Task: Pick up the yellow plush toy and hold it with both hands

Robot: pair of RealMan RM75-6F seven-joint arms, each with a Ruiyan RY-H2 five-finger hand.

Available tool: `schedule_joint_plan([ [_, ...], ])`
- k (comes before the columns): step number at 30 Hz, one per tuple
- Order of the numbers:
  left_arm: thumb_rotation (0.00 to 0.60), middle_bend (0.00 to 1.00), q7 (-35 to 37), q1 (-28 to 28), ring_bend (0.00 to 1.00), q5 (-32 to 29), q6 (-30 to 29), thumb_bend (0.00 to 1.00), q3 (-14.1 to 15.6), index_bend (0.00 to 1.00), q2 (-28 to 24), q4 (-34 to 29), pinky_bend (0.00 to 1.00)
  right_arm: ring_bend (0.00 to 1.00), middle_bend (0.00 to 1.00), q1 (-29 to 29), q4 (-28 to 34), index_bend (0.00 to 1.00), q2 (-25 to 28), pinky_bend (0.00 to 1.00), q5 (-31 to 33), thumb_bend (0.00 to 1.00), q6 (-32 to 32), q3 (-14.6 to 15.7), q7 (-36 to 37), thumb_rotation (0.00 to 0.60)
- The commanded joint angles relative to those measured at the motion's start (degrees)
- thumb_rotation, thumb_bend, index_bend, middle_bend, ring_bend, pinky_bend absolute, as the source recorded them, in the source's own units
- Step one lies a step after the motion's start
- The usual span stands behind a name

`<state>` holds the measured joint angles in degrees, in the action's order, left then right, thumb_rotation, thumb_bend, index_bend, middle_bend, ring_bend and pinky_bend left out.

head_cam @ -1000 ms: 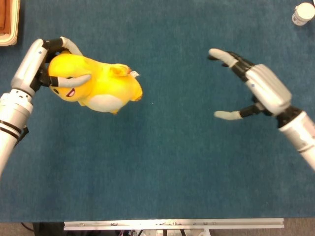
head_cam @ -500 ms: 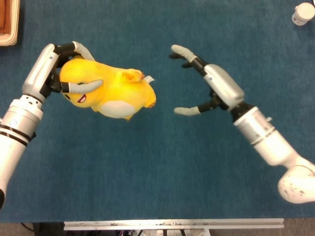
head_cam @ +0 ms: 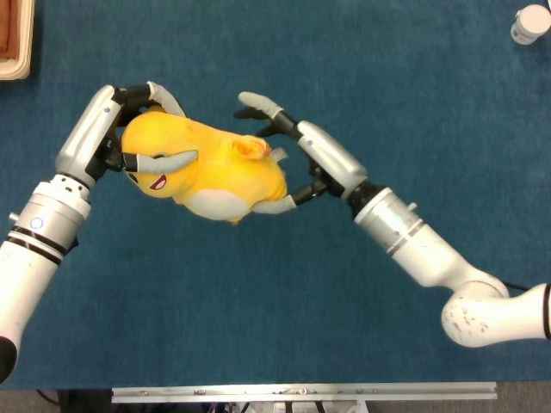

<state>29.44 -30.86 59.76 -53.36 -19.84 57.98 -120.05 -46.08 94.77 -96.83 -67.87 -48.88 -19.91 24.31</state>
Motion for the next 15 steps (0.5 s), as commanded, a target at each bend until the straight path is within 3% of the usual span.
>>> schedule_joint_plan([
  [1,0.6,0.49,-0.03,-0.09,0.4,0.31,0.05,0.18,0.1,0.53,0.24,-0.08,0.67,0.1,0.16,-0.9,-0.68,0.0,-1.04,0.2,0.66,0.01,0.84,-0.93,1.05,0.6],
  [4,0.6,0.49,0.49,-0.12,0.4,0.57,0.15,0.18,0.04,0.52,0.45,-0.13,0.67,0.13,0.22,-1.63,-1.56,0.06,-2.31,0.2,1.25,0.09,0.67,-1.76,1.22,0.6],
  [6,0.6,0.49,0.9,-0.01,0.4,0.79,0.08,0.18,-0.03,0.52,0.44,-0.19,0.67,0.19,0.28,-1.89,-2.26,0.17,-3.52,0.22,2.26,0.24,-0.1,-2.49,1.11,0.6],
  [8,0.6,0.49,1.34,0.05,0.4,0.97,0.07,0.18,-0.17,0.51,0.39,-0.21,0.67,0.3,0.37,-2.4,-3.55,0.34,-5.01,0.3,3.57,0.47,-1.3,-3.08,-0.56,0.6],
  [10,0.6,0.49,1.59,0.08,0.4,1.16,0.29,0.18,-0.12,0.5,0.21,-0.16,0.67,0.4,0.44,-2.76,-4.51,0.45,-6.31,0.4,4.67,0.6,-2.65,-3.5,-2.46,0.6],
  [13,0.6,0.45,2.49,0.07,0.35,1.71,1.64,0.18,0.08,0.43,-0.6,-0.17,0.66,0.49,0.5,-2.88,-5.12,0.55,-6.8,0.51,5.55,0.65,-3.5,-3.77,-4.11,0.6],
  [15,0.6,0.35,4.01,0.09,0.25,2.55,3.24,0.18,0.13,0.34,-1.56,0.02,0.58,0.51,0.52,-2.75,-4.99,0.57,-6.45,0.54,5.75,0.67,-3.54,-3.86,-4.47,0.6],
])
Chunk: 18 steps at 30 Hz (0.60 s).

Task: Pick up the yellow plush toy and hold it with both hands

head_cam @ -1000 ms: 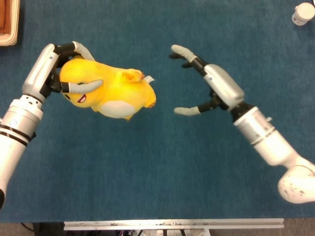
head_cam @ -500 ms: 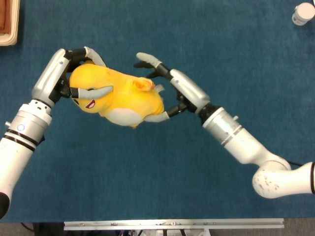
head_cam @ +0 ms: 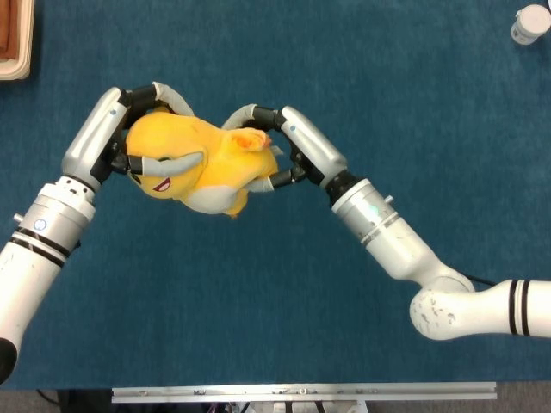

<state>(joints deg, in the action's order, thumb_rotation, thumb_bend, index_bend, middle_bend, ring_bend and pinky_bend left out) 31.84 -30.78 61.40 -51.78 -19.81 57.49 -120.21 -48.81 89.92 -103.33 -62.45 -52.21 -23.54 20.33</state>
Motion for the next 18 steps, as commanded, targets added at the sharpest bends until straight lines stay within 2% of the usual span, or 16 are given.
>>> schedule_joint_plan([
  [1,0.6,0.28,2.28,-0.01,0.19,1.2,2.16,0.18,0.0,0.28,-1.34,0.41,0.5,0.52,0.52,0.05,-0.08,0.57,0.28,0.55,0.17,0.68,-0.25,-0.16,-0.7,0.6],
  [2,0.6,0.22,2.82,-0.04,0.12,1.69,2.72,0.18,0.0,0.22,-1.65,0.63,0.42,0.52,0.53,0.15,0.04,0.57,0.52,0.55,0.0,0.69,-0.32,-0.08,-0.85,0.6],
  [5,0.6,0.1,5.03,0.19,0.01,3.68,3.65,0.18,-0.11,0.13,-2.27,1.27,0.3,0.53,0.54,0.46,0.46,0.58,1.27,0.56,-0.42,0.69,-0.36,0.18,-1.21,0.6],
  [12,0.6,0.0,7.65,0.73,0.0,9.47,4.8,0.18,0.61,0.06,-4.29,3.31,0.15,0.54,0.54,1.93,1.96,0.58,3.39,0.57,-2.18,0.69,-0.99,1.07,-0.68,0.6],
  [18,0.6,0.0,8.77,1.54,0.0,11.51,3.52,0.18,1.45,0.06,-5.22,6.34,0.14,0.54,0.54,4.78,4.82,0.58,7.13,0.57,-4.93,0.69,-1.93,3.02,1.33,0.6],
])
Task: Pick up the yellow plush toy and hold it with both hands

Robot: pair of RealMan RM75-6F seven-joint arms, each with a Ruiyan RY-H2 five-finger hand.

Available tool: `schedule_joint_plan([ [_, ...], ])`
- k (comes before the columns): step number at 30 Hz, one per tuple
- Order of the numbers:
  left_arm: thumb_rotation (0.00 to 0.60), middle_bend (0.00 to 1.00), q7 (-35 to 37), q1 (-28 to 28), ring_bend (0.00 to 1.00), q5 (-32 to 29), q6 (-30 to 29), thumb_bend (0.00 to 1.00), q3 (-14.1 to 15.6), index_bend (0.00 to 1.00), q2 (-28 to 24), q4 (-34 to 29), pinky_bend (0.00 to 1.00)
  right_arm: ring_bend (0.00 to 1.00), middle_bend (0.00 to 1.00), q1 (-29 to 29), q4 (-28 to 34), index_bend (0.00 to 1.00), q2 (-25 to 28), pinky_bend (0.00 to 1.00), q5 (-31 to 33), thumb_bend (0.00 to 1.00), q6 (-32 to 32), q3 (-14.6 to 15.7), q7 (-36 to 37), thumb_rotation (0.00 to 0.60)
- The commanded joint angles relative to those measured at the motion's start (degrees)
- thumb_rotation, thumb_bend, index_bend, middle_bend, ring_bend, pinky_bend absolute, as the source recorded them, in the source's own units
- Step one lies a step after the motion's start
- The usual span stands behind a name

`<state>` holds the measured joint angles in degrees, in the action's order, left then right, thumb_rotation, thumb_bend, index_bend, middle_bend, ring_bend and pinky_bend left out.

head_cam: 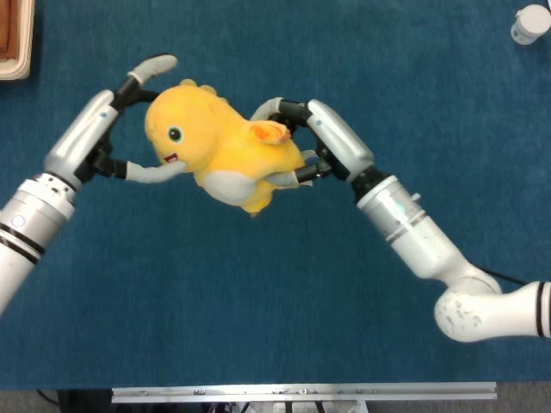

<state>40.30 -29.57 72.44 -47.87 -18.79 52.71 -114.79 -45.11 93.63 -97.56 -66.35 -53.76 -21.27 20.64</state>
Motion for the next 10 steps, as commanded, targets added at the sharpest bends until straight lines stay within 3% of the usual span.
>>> schedule_joint_plan([
  [1,0.6,0.0,0.17,0.4,0.0,0.65,-0.52,0.18,0.7,0.06,-0.58,1.52,0.14,0.54,0.54,1.73,1.8,0.58,2.37,0.57,-1.65,0.69,-0.47,1.16,1.66,0.6],
  [10,0.6,0.0,-3.22,0.75,0.0,0.94,-1.54,0.18,3.11,0.06,-0.37,5.14,0.14,0.54,0.54,6.91,7.89,0.58,8.94,0.57,-7.65,0.68,-3.73,4.99,5.43,0.6],
])
